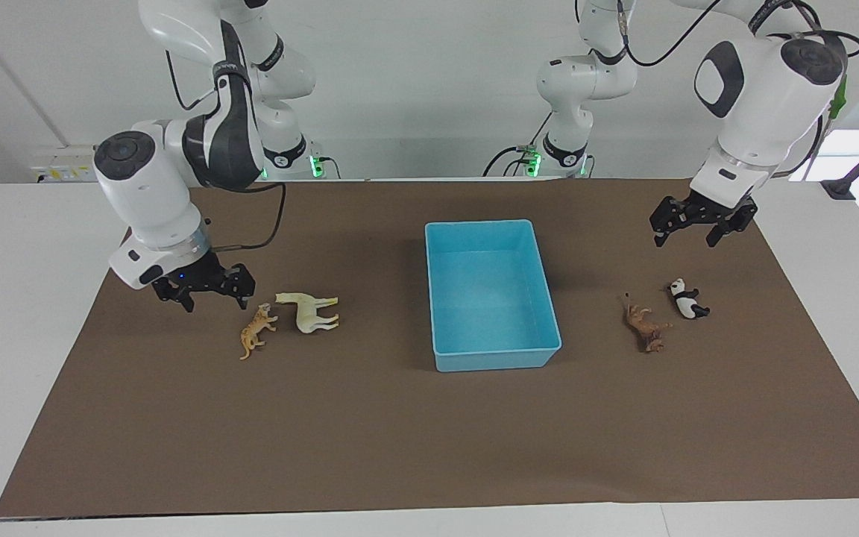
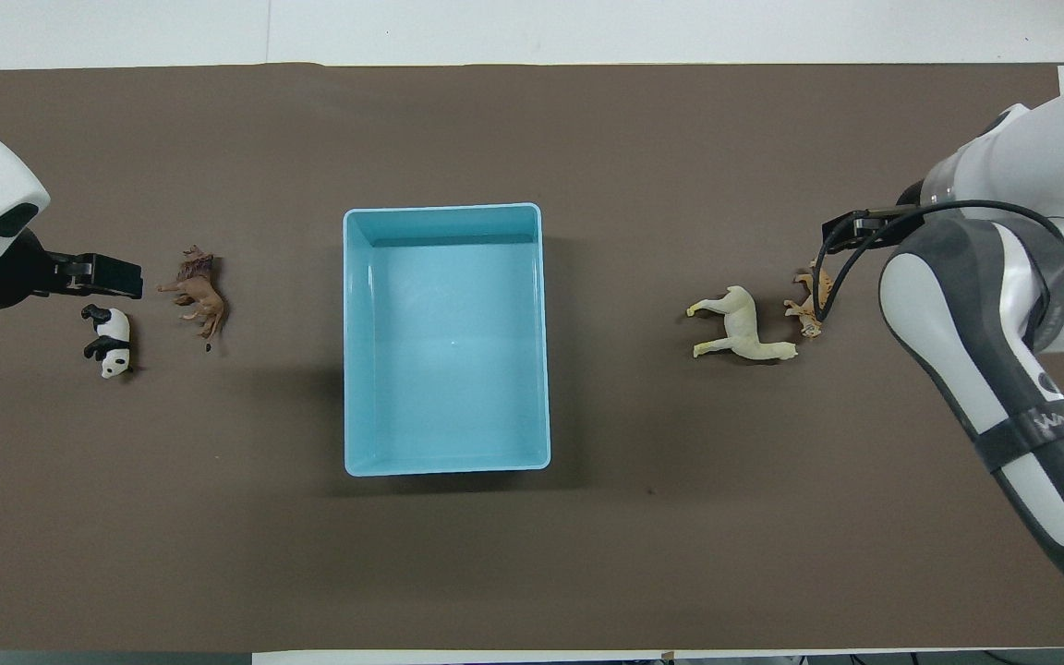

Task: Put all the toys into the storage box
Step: 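Grip the dog with the right gripper while the left gripper grips the horse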

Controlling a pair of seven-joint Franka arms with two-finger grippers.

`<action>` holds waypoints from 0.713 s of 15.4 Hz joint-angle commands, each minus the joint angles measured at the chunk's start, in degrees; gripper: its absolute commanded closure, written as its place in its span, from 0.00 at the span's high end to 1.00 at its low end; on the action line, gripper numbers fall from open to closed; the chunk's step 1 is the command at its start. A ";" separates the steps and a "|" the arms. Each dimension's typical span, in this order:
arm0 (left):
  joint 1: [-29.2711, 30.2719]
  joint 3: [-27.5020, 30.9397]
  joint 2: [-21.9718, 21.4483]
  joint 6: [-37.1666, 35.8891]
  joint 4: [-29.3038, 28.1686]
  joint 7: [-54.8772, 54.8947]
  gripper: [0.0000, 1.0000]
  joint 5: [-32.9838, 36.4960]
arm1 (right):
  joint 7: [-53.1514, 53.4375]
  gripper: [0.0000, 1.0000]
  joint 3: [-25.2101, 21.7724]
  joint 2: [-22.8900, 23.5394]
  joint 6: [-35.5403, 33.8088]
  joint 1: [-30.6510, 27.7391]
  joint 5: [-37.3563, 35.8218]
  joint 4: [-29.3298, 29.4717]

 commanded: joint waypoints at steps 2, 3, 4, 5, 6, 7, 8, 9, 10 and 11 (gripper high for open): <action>1.80 -0.27 0.77 13.77 -9.36 -0.53 1.00 0.90 | 3.44 1.00 0.14 1.47 7.55 -0.19 1.62 -6.60; 2.76 -0.27 1.73 15.89 -10.16 -0.62 1.00 0.90 | 4.76 0.99 0.14 1.82 9.40 -0.01 1.62 -8.02; 2.95 -0.27 2.96 17.57 -10.43 -0.62 1.00 0.90 | 6.25 0.99 0.14 2.26 10.64 0.08 1.62 -9.16; 3.03 -0.27 3.76 18.54 -10.43 -0.62 1.00 0.90 | 7.23 0.99 0.14 2.61 11.17 0.08 1.62 -9.70; 3.03 -0.27 4.81 19.68 -10.43 -0.71 1.00 0.90 | 7.50 0.99 0.22 2.87 11.35 -0.01 1.62 -10.23; 2.95 -0.27 6.04 21.26 -10.52 -1.84 1.00 0.90 | 7.59 0.99 0.22 2.88 12.05 -0.10 1.71 -11.54; 2.42 -0.27 6.75 22.14 -11.04 -4.73 1.00 0.90 | 7.67 0.99 0.22 2.79 13.54 -0.01 1.71 -12.68; 2.16 -0.27 6.84 23.20 -11.66 -7.19 1.00 0.90 | 7.59 0.99 0.22 2.61 14.42 -0.10 1.71 -13.48; 1.98 -0.27 6.84 23.73 -12.36 -8.00 1.00 0.90 | 7.59 0.97 0.22 2.53 14.61 -0.10 1.79 -13.83; 1.98 -0.36 6.84 24.78 -13.24 -8.18 1.00 0.90 | 7.50 0.95 0.22 2.53 14.61 -0.27 1.80 -13.92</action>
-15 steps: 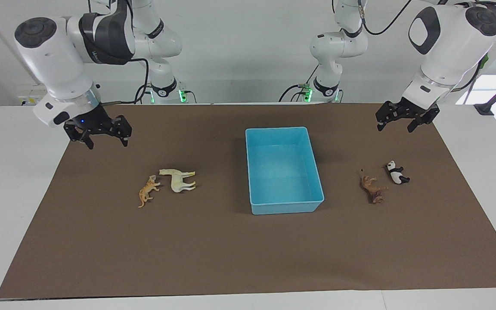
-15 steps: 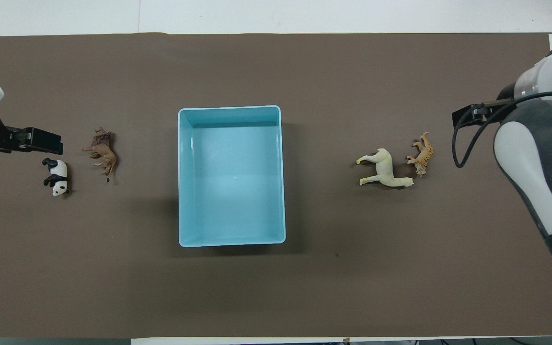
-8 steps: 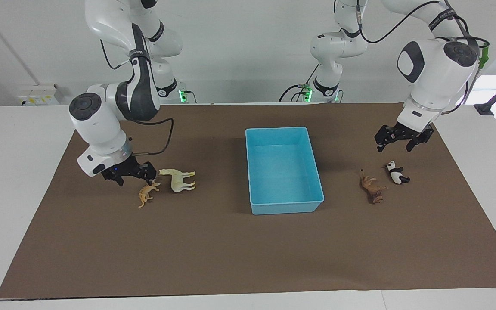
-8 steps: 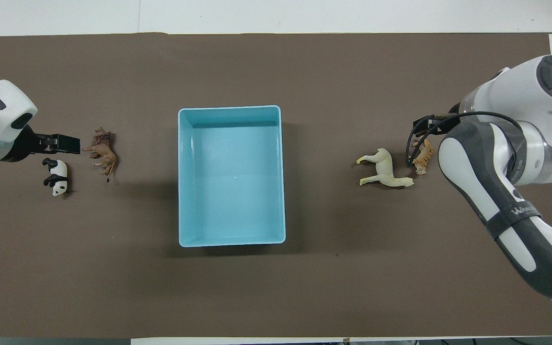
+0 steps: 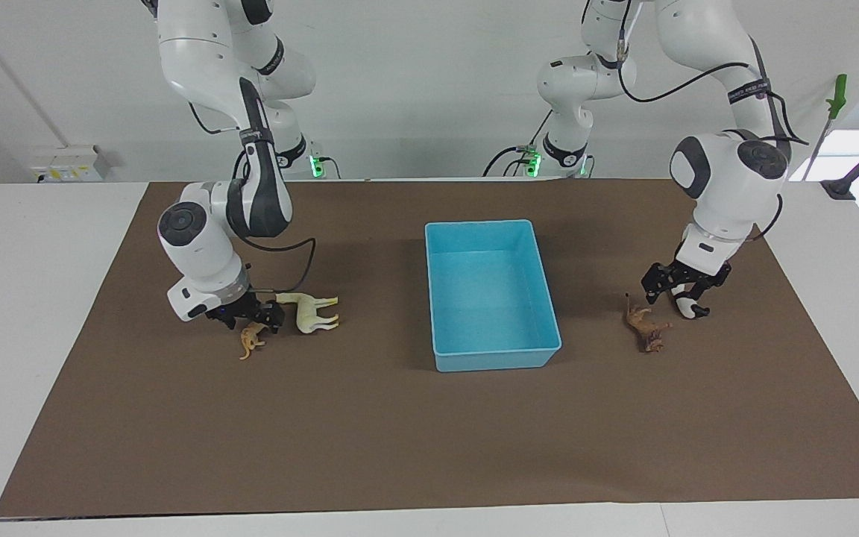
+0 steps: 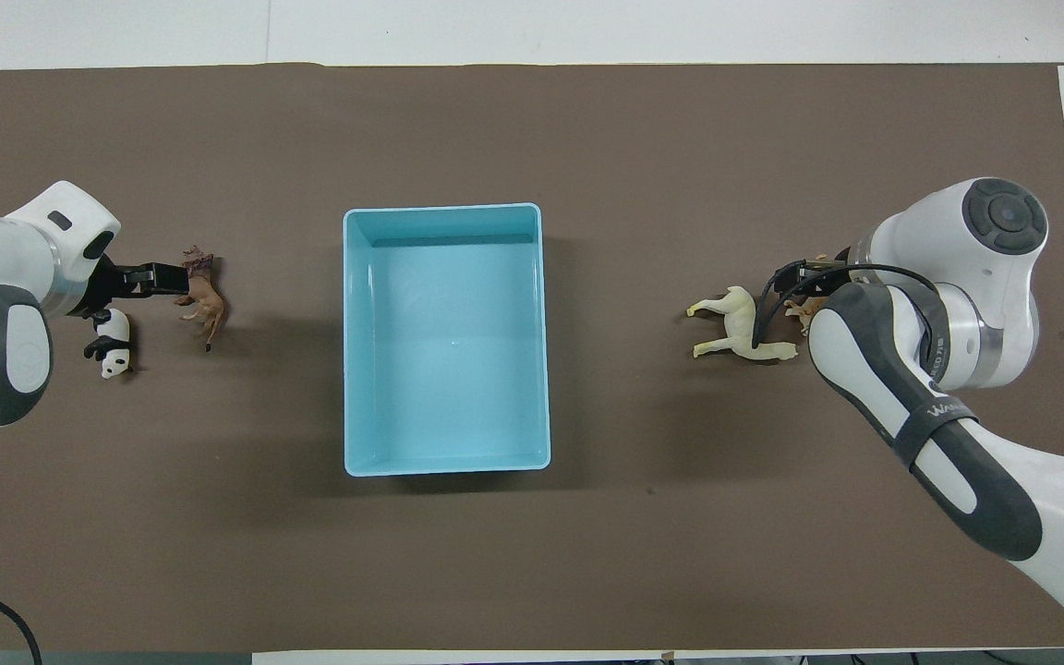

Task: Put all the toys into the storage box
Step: 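Grip the dog with the right gripper while the left gripper grips the horse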

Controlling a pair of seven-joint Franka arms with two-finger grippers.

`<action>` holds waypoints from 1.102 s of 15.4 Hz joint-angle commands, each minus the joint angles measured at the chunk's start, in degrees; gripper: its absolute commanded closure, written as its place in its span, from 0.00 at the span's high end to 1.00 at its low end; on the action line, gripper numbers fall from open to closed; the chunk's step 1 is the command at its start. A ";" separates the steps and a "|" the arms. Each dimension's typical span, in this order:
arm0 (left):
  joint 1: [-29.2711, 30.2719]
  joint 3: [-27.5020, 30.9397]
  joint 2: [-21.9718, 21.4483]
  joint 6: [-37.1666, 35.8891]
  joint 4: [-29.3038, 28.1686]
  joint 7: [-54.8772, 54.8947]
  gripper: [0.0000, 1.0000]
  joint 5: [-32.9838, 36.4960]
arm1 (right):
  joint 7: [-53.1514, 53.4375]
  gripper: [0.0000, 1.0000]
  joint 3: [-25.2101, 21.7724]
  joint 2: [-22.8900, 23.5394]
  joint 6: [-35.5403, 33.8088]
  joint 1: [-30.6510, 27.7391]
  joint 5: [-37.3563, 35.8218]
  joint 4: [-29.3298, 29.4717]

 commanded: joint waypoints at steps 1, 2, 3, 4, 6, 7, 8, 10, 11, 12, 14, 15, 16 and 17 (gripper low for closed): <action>-0.62 0.11 -0.33 5.18 -3.68 -2.66 1.00 0.89 | 0.49 0.92 0.26 -1.26 1.48 -0.69 0.91 -2.11; -0.62 0.11 -0.15 7.56 -5.00 -2.66 1.00 0.89 | 0.58 0.81 0.26 -1.26 1.49 -0.69 0.91 -2.11; -0.54 0.11 0.37 9.67 -5.88 -2.66 1.00 0.89 | 0.58 0.74 0.18 -1.26 1.49 -0.86 0.91 -2.11; -0.54 0.11 0.81 10.47 -6.15 -2.74 1.00 0.89 | 0.67 0.63 0.26 -1.26 1.57 -0.87 1.69 -2.02; -0.54 0.11 1.25 10.74 -6.15 -2.74 1.00 0.89 | 0.75 0.36 0.18 -1.17 1.57 -0.87 4.41 -1.93; -0.54 0.20 2.30 10.83 -6.06 -3.01 1.00 0.89 | 0.75 0.23 0.18 -1.17 1.57 -0.87 4.60 -1.84; -0.62 0.20 2.83 11.61 -6.06 -3.18 1.00 0.89 | 0.75 0.10 0.18 -1.09 1.57 -0.95 4.60 -1.76; -0.54 0.20 4.15 12.85 -6.06 -3.27 1.00 0.89 | 0.67 0.00 0.18 -1.08 1.49 -1.04 4.60 -1.06; -0.62 0.20 5.46 13.20 -5.98 -3.62 1.00 0.89 | 0.58 0.00 0.18 -1.17 0.70 -1.04 4.60 0.17; -0.62 0.20 6.34 14.34 -5.98 -4.23 1.00 0.89 | 0.67 0.00 0.18 -1.52 -0.87 -0.96 4.60 1.83; -0.62 0.20 6.79 14.79 -6.06 -4.41 1.00 0.89 | 1.10 0.00 0.18 -2.14 -6.57 -0.43 4.60 6.30; -0.62 0.20 6.79 14.79 -6.06 -4.41 1.00 0.89 | 1.98 0.00 0.18 -2.31 -9.91 0.01 4.60 9.12; -0.62 0.20 6.79 14.79 -6.06 -4.76 1.00 0.89 | 2.77 0.00 0.35 -2.40 -13.25 0.62 4.60 12.54; -0.62 0.20 6.79 14.79 -6.06 -5.37 1.00 0.89 | 3.21 0.00 0.26 -2.40 -16.15 2.11 4.60 15.62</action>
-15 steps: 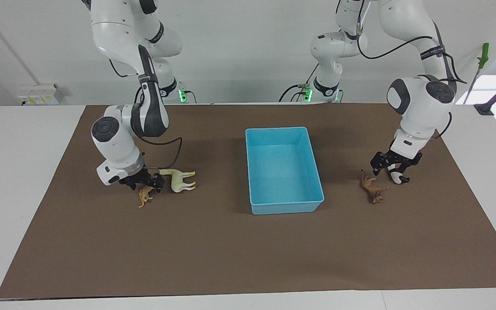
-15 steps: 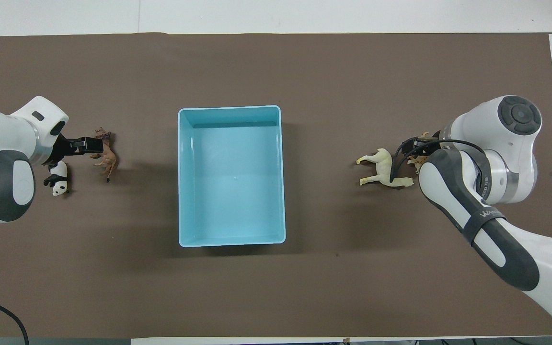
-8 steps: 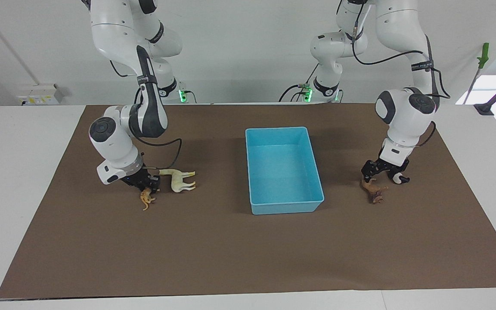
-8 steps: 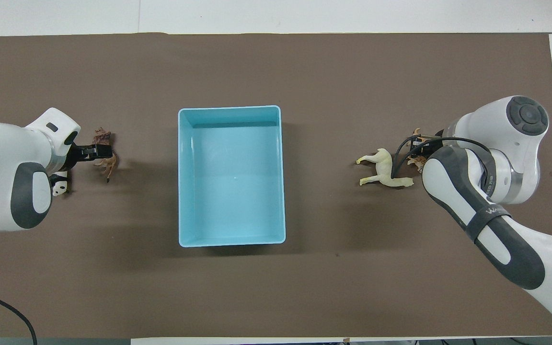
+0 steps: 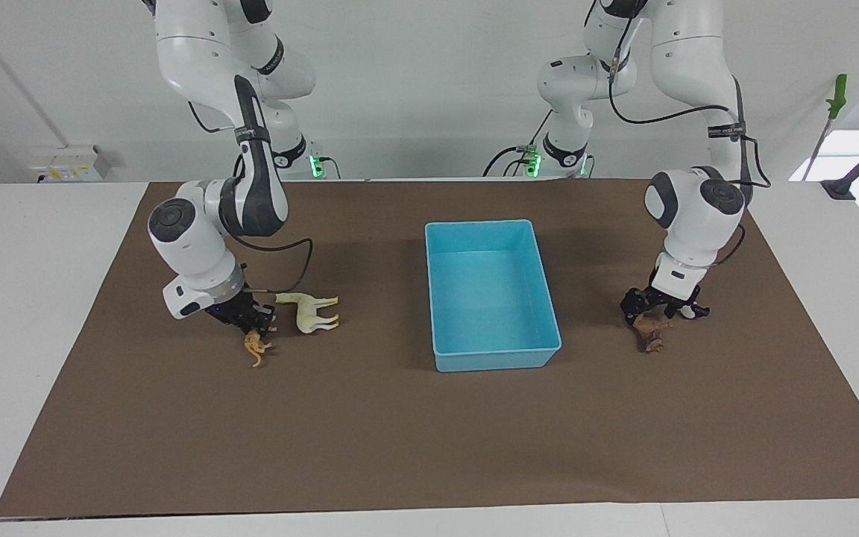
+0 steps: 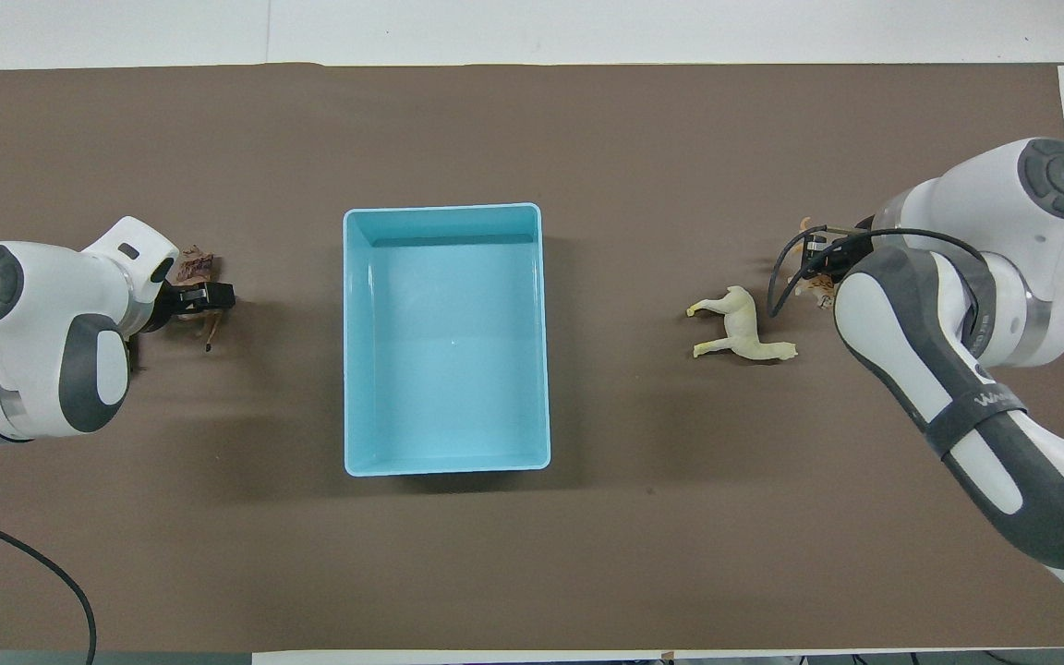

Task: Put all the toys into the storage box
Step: 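Grip the dog with the right gripper while the left gripper grips the horse, then drop the dog into the box while the left gripper lifts the horse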

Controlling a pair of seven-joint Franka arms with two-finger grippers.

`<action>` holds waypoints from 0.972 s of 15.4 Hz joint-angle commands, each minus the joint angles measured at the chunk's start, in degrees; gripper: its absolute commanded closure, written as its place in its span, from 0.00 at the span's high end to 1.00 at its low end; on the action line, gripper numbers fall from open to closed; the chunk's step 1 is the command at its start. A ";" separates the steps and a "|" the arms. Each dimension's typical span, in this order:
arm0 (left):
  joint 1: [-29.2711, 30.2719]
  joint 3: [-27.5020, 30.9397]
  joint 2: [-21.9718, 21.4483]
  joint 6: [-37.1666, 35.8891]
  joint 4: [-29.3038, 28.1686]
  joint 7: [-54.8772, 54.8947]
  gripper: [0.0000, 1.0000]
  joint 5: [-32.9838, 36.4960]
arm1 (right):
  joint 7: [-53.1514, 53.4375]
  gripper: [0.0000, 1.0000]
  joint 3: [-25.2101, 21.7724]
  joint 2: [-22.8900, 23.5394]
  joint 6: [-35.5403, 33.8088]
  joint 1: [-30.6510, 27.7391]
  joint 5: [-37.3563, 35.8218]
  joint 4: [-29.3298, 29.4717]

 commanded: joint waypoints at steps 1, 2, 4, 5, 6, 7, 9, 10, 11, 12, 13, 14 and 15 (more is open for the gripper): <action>-0.59 0.50 -0.31 1.16 -0.52 -2.33 1.00 0.89 | 2.70 0.00 0.31 -0.08 -8.76 2.52 0.63 9.44; -1.20 0.50 -0.40 0.98 -0.52 -2.42 0.87 0.89 | 3.49 0.00 0.39 0.01 -10.88 3.05 0.63 12.16; -1.82 0.50 -0.40 0.72 -0.52 -2.42 0.37 0.89 | 6.99 0.00 0.48 0.28 -13.09 8.03 0.54 15.34; -1.82 0.50 -0.40 0.63 -0.52 -2.42 0.16 0.89 | 10.49 0.00 0.48 0.28 -13.01 10.58 0.19 15.70; -1.73 0.50 -0.40 0.54 -0.52 -2.34 0.08 0.89 | 14.09 0.02 0.48 0.37 -12.22 13.83 -0.24 15.71; -1.73 0.50 -0.40 0.54 -0.43 -2.34 0.07 0.89 | 16.92 0.03 0.39 0.37 -11.95 16.38 -0.34 15.71; -1.73 0.50 -0.40 0.10 0.00 -2.34 0.07 0.89 | 21.76 0.05 0.48 0.28 -11.86 20.52 -0.25 15.71; -1.64 0.50 -0.57 -0.16 0.18 -2.42 0.07 0.89 | 23.95 0.05 0.48 0.19 -11.52 23.15 -0.08 15.27; -1.64 0.50 -0.84 -0.51 0.44 -2.42 0.07 0.89 | 25.98 0.05 0.48 0.02 -10.47 25.44 -0.07 14.92; -1.64 0.50 -1.01 -1.39 1.06 -2.42 0.07 0.89 | 28.17 0.05 0.48 -0.07 -9.94 27.03 -0.07 14.83; -1.64 0.50 -1.02 -2.44 2.02 -2.42 0.07 0.89 | 29.93 0.06 0.48 0.10 -9.41 28.96 -0.07 14.91; -1.64 0.50 -1.10 -3.67 3.25 -2.60 0.07 0.89 | 32.04 0.06 0.48 0.54 -7.75 31.50 -0.07 14.83; -1.64 0.50 -1.19 -4.90 4.56 -3.38 0.07 0.89 | 33.80 0.15 0.48 1.24 -5.12 33.18 -0.16 14.48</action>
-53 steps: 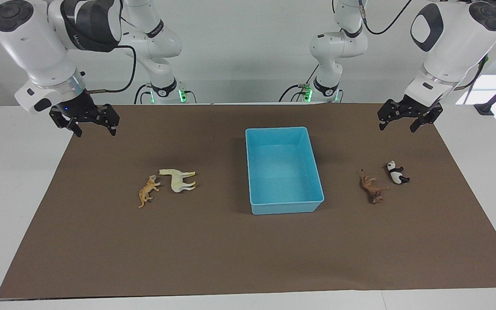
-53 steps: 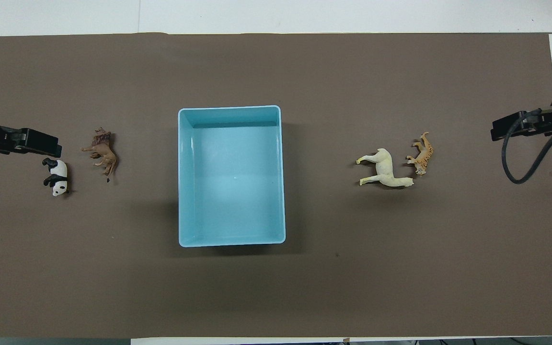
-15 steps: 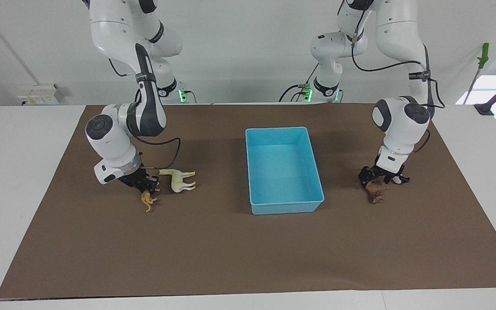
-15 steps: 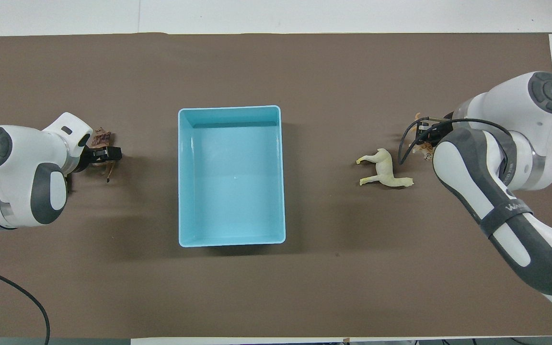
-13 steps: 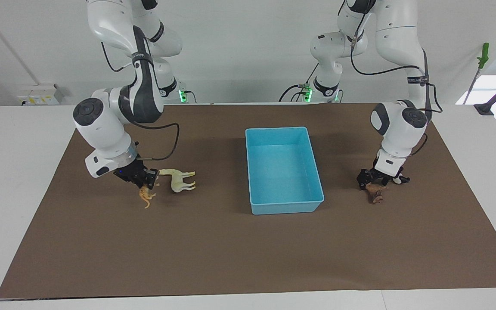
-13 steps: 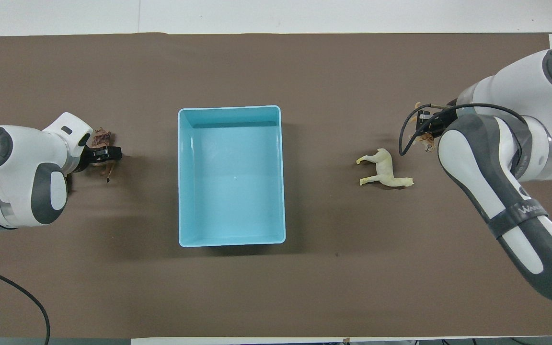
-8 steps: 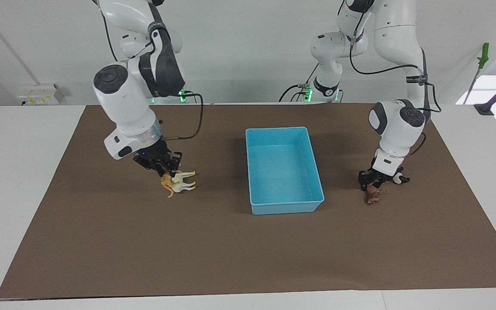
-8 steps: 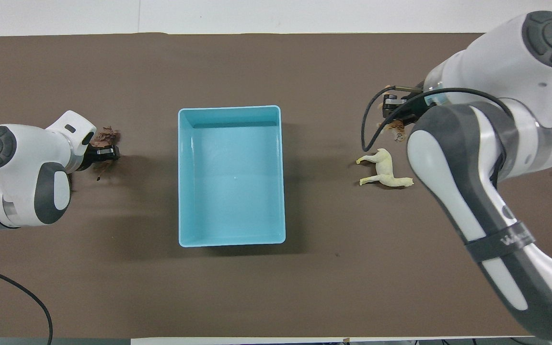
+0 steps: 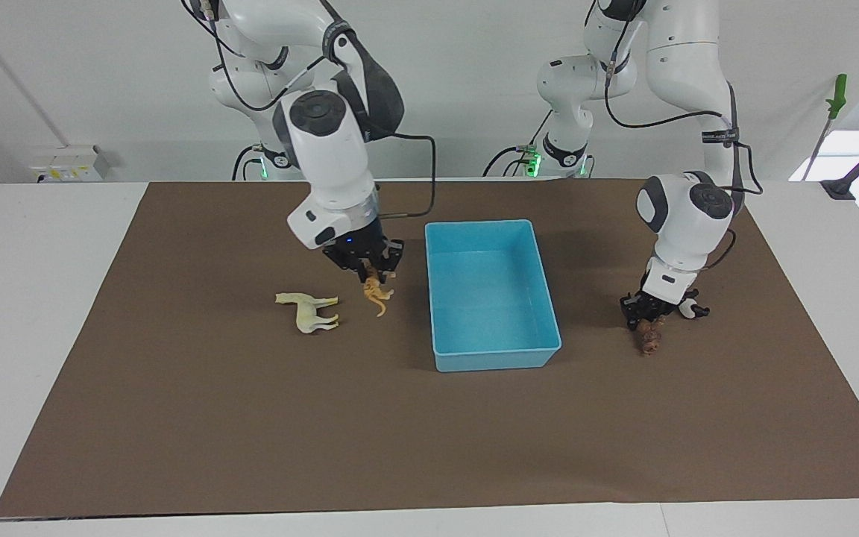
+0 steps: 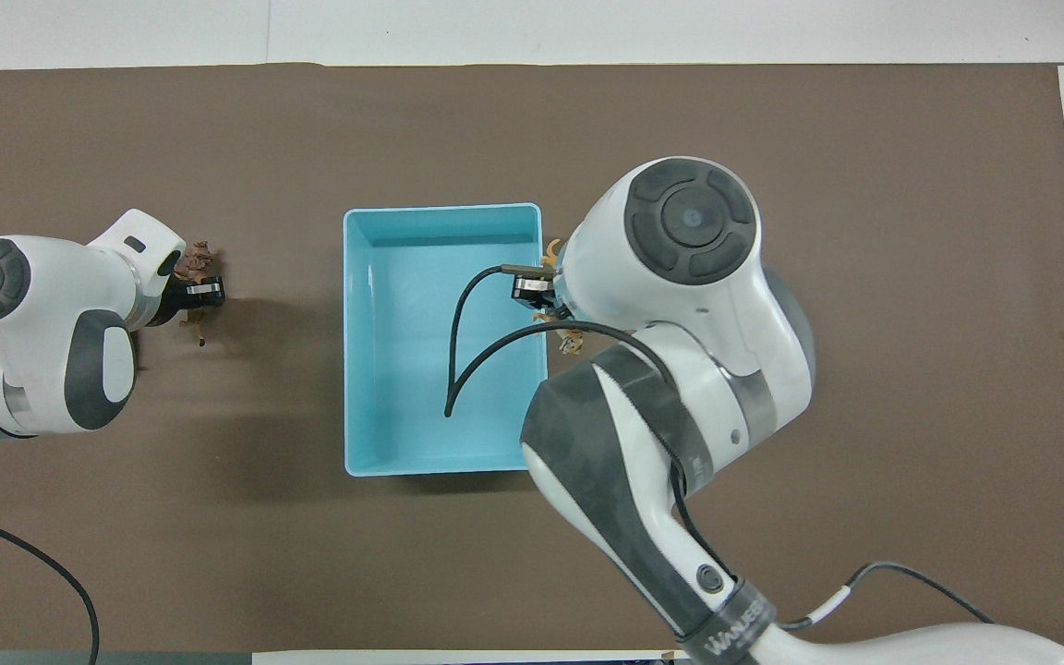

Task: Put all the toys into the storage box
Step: 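Drop the dog into the box while the left gripper lifts the horse, then lower the horse into the box while the right gripper withdraws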

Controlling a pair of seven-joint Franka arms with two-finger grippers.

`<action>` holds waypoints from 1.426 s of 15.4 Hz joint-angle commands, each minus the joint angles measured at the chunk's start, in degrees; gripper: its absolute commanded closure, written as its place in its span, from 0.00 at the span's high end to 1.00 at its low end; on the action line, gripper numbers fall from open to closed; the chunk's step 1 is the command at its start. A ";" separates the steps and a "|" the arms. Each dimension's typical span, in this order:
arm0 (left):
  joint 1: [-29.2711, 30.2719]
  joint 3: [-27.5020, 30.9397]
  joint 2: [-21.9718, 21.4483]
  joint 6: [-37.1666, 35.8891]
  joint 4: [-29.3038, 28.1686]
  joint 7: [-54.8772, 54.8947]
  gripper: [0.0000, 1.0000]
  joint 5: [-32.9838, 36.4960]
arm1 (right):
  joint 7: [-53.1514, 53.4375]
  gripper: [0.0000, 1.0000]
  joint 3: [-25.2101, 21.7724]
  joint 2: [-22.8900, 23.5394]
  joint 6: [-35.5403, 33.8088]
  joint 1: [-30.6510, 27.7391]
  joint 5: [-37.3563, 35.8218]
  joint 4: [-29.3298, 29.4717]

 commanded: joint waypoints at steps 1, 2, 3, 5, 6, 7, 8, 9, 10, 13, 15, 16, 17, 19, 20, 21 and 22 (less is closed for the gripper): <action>-0.32 0.28 -0.78 -5.25 4.27 -2.72 0.07 0.89 | 4.96 0.20 -0.35 1.43 4.79 4.84 -0.01 -0.27; -0.41 0.28 -1.04 -7.70 6.55 -3.51 0.07 0.89 | 6.45 0.26 -0.44 1.52 5.32 6.68 -0.09 -0.27; -0.50 0.19 -1.04 -10.51 8.75 -4.13 0.07 0.89 | 6.90 0.45 -0.44 1.43 5.24 7.49 -0.18 -0.36; -0.50 0.02 -1.39 -15.18 11.83 -4.48 0.07 0.80 | 6.99 1.00 -0.44 1.17 4.45 7.76 -0.70 -0.88; -0.50 0.01 -1.92 -16.76 12.63 -4.57 0.07 0.63 | 6.99 1.00 -0.44 1.08 4.10 7.76 -0.88 -1.14; -0.50 -0.07 -2.62 -17.73 12.90 -5.53 0.07 0.45 | 6.99 1.00 -0.44 0.99 2.97 7.67 -1.32 -0.97; -0.59 -0.25 -3.41 -18.53 12.90 -6.93 0.07 0.36 | 6.56 1.00 -0.53 0.99 1.04 7.06 -2.19 -0.19; -1.37 -0.42 -4.37 -20.28 12.81 -8.77 0.07 0.36 | 6.03 1.00 -0.96 0.82 -0.11 6.45 -2.99 0.17; -2.51 -0.51 -5.25 -21.77 12.81 -10.62 0.07 0.27 | 4.72 1.00 -1.49 0.29 -0.47 5.40 -3.17 0.17; -7.86 -0.69 -8.33 -25.73 12.99 -19.75 0.07 -2.96 | -8.24 1.00 -1.58 -0.59 -1.70 -0.40 -3.26 -0.01; -12.87 -0.86 -9.13 -25.74 12.90 -26.51 0.07 -5.61 | -19.67 1.00 -1.58 -1.20 -2.58 -4.35 -3.26 -0.35; -15.76 -0.95 -9.22 -25.48 12.64 -30.72 0.07 -5.79 | -24.68 1.00 -1.58 -1.38 -2.67 -6.63 -3.26 -0.70; -18.75 -0.95 -9.39 -25.13 12.11 -34.59 0.07 -5.79 | -27.69 1.00 -1.58 -1.38 -2.76 -8.22 -3.26 -0.97; -22.98 -1.04 -9.74 -24.34 11.41 -39.44 0.08 -5.88 | -30.96 1.00 -1.58 -1.56 -2.76 -11.56 -3.26 -2.46; -25.26 -1.04 -9.75 -23.47 10.36 -41.64 0.09 -5.88 | -32.63 1.00 -1.58 -2.08 -2.58 -12.80 -3.26 -3.68; -27.02 -1.04 -9.83 -21.11 8.35 -43.05 0.10 -5.88 | -34.73 1.00 -1.58 -2.78 -1.89 -14.72 -3.26 -5.96; -28.43 -1.04 -9.92 -18.73 6.41 -44.02 0.12 -5.88 | -36.41 1.00 -1.50 -3.49 -0.40 -16.40 -3.26 -8.07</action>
